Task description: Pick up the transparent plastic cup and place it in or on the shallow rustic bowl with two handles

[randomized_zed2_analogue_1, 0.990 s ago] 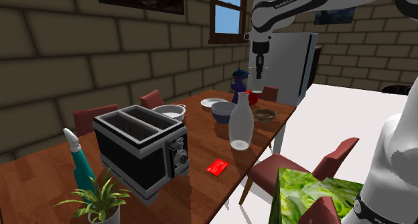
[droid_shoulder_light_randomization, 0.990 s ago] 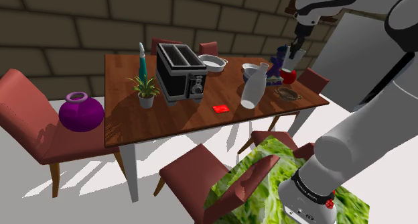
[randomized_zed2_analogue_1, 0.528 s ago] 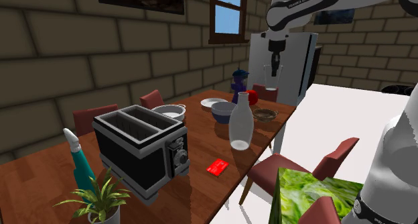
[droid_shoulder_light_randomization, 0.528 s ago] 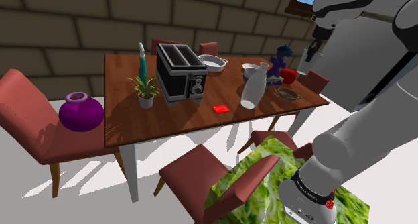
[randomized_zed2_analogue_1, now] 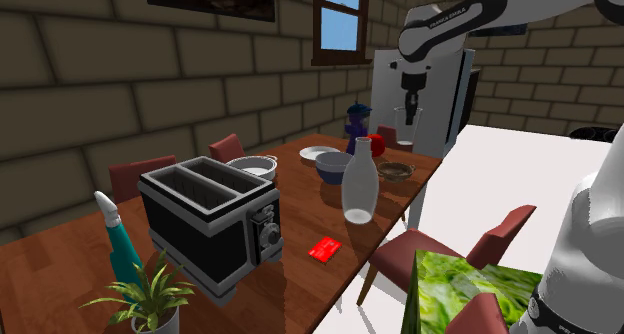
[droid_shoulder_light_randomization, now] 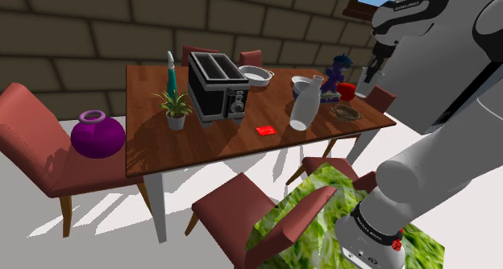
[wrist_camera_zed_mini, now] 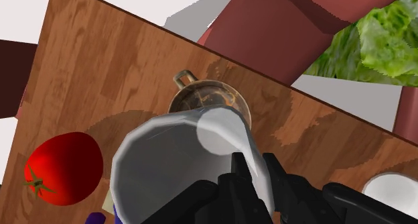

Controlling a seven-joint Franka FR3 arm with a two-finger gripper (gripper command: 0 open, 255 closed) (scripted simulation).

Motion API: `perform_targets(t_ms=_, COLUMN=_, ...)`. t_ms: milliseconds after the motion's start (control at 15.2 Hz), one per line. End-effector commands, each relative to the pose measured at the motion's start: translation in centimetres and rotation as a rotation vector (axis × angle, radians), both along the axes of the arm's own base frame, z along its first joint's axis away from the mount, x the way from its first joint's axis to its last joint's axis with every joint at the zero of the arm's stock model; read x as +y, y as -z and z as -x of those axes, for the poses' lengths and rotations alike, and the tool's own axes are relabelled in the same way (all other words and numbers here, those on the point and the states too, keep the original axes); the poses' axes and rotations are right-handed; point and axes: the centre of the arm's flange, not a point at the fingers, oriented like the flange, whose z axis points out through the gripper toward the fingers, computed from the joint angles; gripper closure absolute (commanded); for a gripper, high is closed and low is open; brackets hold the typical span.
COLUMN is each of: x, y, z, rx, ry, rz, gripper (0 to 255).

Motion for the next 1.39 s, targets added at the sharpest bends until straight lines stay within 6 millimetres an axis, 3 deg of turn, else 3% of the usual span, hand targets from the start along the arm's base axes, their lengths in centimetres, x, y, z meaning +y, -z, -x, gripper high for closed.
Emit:
perform_targets(t_ms=0, x=0.0, y=1.0, z=0.0, rx=-0.001, ry=0.000, rz=0.001, gripper=255)
perform_targets(t_ms=660, x=0.0, y=6.4, z=0.0, rx=-0.001, ry=0.000, rz=0.001, gripper=255)
perform_targets(t_ms=1188, x=0.0, y=6.4, z=0.0, rx=-0.001, ry=0.000, rz=0.001, gripper=255)
perform_targets(t_ms=1254, x=0.0, y=6.4, z=0.0, rx=-0.001, ry=0.000, rz=0.001, gripper=0)
perform_targets(t_ms=1320, x=0.0, y=6.4, z=0.0, rx=-0.001, ry=0.000, rz=0.001, gripper=0)
